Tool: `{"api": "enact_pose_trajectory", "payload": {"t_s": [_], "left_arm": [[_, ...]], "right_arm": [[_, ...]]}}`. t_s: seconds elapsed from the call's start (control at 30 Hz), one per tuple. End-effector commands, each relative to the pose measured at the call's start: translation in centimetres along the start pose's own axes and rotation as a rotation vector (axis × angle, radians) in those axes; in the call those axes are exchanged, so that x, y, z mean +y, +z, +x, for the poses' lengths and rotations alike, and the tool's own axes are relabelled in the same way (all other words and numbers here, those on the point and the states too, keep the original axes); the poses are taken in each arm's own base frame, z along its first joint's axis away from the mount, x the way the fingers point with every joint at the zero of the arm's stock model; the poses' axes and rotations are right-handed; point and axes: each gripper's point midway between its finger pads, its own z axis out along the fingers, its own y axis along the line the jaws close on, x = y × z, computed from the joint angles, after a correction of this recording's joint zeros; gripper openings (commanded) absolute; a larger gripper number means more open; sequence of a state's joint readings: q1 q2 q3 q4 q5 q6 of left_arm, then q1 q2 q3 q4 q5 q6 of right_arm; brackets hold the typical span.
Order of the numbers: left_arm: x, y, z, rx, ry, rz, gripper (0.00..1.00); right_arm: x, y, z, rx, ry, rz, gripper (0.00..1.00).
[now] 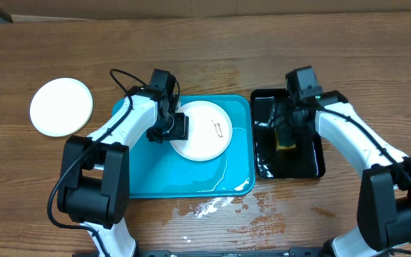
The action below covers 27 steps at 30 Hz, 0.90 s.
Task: Clean dirty plates on tray and stack at the side
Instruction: 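Rub sponge around black tray with right gripper while left holds plate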
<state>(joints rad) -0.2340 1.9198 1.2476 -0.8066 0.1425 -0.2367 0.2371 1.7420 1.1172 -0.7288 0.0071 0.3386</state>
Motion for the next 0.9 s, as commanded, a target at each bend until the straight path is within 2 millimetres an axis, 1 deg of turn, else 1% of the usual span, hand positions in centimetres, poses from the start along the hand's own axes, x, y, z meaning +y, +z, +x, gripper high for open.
{"api": "enact_pose_trajectory", "payload": {"t_s": [0.0,0.1,0.13,0.17,0.2,0.23,0.27,0.3,0.43,0.5,0.53,0.63,0.83,0.87], "left_arm": [[0.1,0.3,0.3,0.011,-0.007,0.001,0.68],[0.1,0.3,0.3,0.011,-0.007,0.001,0.68],[0.1,0.3,0.3,0.011,-0.007,0.001,0.68],[0.1,0.3,0.3,0.011,-0.007,0.001,0.68],[0.1,0.3,0.3,0.012,-0.007,0.001,0.67],[0.1,0.3,0.3,0.012,-0.007,0.001,0.68],[0.1,0.3,0.3,0.012,-0.007,0.001,0.68],[0.1,0.3,0.4,0.013,-0.007,0.000,0.68],[0.1,0.3,0.4,0.013,-0.007,0.000,0.68],[0.1,0.3,0.4,0.013,-0.007,0.000,0.68],[0.1,0.3,0.3,0.012,-0.007,0.000,0.68],[0.1,0.3,0.1,0.004,-0.006,0.002,0.68],[0.0,0.5,0.0,-0.007,-0.008,0.005,0.68],[0.0,0.6,0.0,-0.009,-0.010,0.006,0.66]], "right_arm": [[-1.0,1.2,2.6,0.053,0.000,0.021,0.65],[-1.6,2.5,3.9,0.062,-0.001,0.025,0.21],[-1.6,2.8,4.0,0.055,-0.001,0.022,0.15],[-1.6,3.0,4.0,0.045,-0.001,0.017,0.16],[-1.5,3.0,3.7,0.034,-0.001,0.012,0.37],[-1.3,2.7,3.3,0.026,-0.001,0.008,0.54],[-1.1,2.3,2.9,0.023,0.000,0.007,0.67],[-0.9,1.6,2.3,0.020,-0.001,0.006,0.72],[0.2,-1.2,-0.2,-0.005,-0.001,-0.004,0.76],[0.6,-1.8,-0.9,-0.021,-0.002,-0.011,0.81],[0.6,-1.8,-1.1,-0.028,-0.002,-0.014,0.83],[0.6,-1.2,-0.9,-0.026,-0.002,-0.013,0.84],[-0.2,1.8,0.7,0.006,-0.002,0.000,0.83],[-0.3,2.4,1.0,0.013,-0.002,0.003,0.83]]}}
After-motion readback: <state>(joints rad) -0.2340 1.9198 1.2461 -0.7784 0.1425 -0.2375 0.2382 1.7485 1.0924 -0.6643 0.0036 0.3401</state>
